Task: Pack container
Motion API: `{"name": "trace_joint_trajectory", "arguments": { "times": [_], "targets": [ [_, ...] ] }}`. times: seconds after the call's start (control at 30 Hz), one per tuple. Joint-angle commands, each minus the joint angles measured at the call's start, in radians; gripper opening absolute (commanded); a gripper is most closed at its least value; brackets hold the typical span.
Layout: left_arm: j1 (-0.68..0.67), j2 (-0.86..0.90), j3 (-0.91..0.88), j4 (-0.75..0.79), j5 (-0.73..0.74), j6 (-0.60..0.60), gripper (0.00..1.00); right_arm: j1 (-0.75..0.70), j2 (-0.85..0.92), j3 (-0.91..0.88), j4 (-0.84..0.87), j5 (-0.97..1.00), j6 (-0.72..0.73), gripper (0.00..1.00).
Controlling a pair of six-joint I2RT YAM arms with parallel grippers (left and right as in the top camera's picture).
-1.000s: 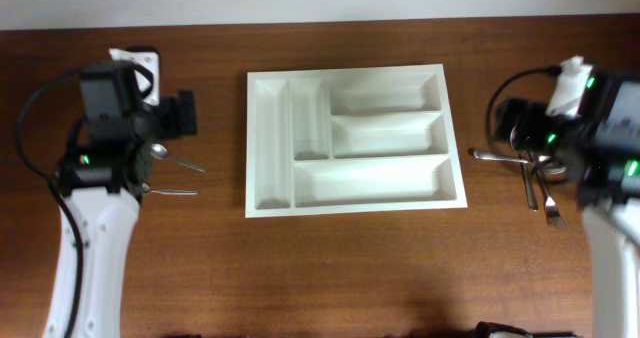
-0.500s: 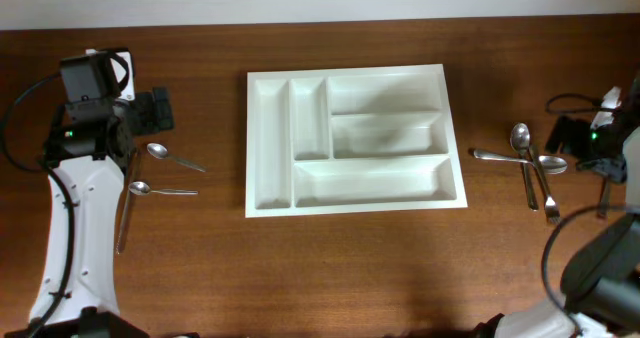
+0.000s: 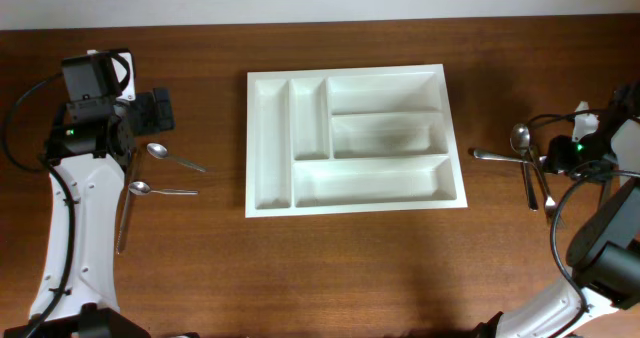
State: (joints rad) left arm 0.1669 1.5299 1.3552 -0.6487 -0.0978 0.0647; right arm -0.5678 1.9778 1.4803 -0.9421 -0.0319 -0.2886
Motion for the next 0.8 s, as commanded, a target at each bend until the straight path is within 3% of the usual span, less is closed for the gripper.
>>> {"name": "trace_joint_trajectory", "arguments": {
  "times": [0.0,0.6,0.77],
  "targets": [
    [0.002,0.005,0.024,-0.001,-0.004,0.019,0.99,0.0,0.04,0.013,0.004,0.025,-0.018,0.59],
    [0.002,0.005,0.024,-0.001,-0.004,0.019,0.99,0.006,0.134,-0.005,-0.003,0.018,-0.01,0.48],
    [0.002,0.005,0.024,-0.001,-0.004,0.019,0.99,0.006,0.158,-0.005,-0.002,0.018,-0.01,0.3]
  ]
}}
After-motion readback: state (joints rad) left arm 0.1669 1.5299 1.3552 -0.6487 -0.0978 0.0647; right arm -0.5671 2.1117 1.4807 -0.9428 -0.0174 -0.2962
